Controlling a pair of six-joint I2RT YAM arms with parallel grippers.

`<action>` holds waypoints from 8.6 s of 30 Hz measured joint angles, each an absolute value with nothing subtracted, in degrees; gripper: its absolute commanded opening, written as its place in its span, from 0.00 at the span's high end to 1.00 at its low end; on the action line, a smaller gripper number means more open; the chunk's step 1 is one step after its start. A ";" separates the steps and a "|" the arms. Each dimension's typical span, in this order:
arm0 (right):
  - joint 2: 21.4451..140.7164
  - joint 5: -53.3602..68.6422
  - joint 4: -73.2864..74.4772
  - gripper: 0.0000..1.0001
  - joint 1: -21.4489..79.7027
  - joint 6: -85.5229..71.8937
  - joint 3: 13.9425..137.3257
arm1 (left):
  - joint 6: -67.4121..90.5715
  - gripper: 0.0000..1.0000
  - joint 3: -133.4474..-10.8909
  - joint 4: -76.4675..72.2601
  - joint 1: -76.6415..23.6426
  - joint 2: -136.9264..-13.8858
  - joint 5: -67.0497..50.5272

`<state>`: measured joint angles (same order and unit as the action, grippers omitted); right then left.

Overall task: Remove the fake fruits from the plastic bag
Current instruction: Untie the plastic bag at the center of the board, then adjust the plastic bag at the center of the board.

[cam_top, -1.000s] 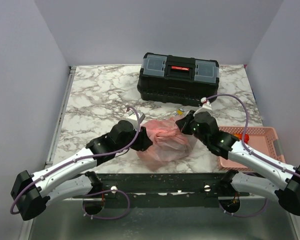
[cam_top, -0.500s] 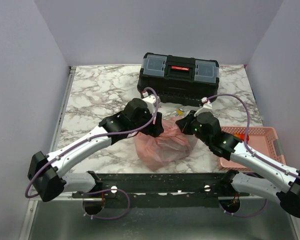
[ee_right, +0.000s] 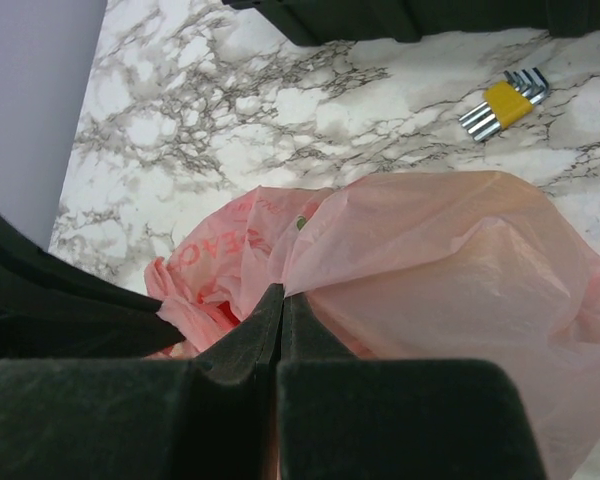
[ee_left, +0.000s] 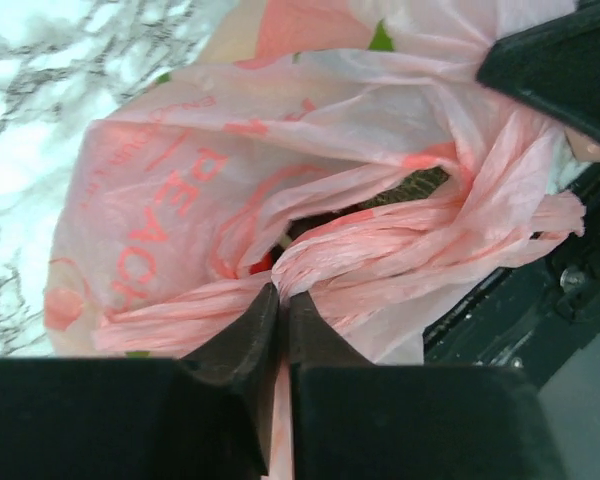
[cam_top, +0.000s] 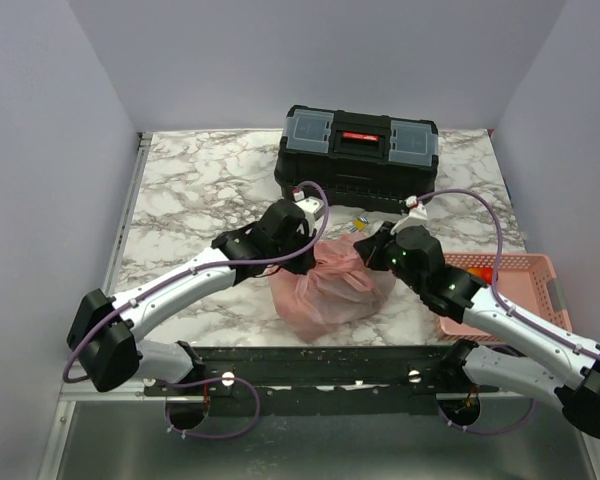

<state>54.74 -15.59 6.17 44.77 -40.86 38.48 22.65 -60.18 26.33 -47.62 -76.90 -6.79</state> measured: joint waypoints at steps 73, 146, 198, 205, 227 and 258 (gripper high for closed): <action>63.13 -1.87 18.55 0.89 48.45 -7.51 54.65 | 31.55 1.00 -49.32 19.20 -40.56 -58.13 -9.65; 48.97 -21.28 10.63 0.61 48.49 -26.96 42.61 | 11.86 1.00 -75.99 35.86 -52.14 -71.88 0.16; 71.92 -23.46 10.46 0.99 47.72 -21.45 64.82 | 36.93 1.00 -66.15 24.91 -26.35 -61.80 -5.96; 76.34 -25.08 12.14 0.99 40.56 -23.16 74.08 | 40.60 1.00 -75.64 26.65 -18.04 -65.49 -14.09; 54.85 -19.00 13.93 0.75 37.74 -27.88 51.09 | 43.24 1.00 -51.07 12.32 -14.00 -58.76 -43.62; 74.24 12.32 14.85 0.40 48.56 -23.75 69.73 | 45.52 1.00 -32.64 2.37 -14.00 -52.77 -48.69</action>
<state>74.24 12.32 14.85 48.56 -23.75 69.73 45.52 -32.64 2.37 -14.00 -52.77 -48.69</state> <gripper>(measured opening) 0.702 0.004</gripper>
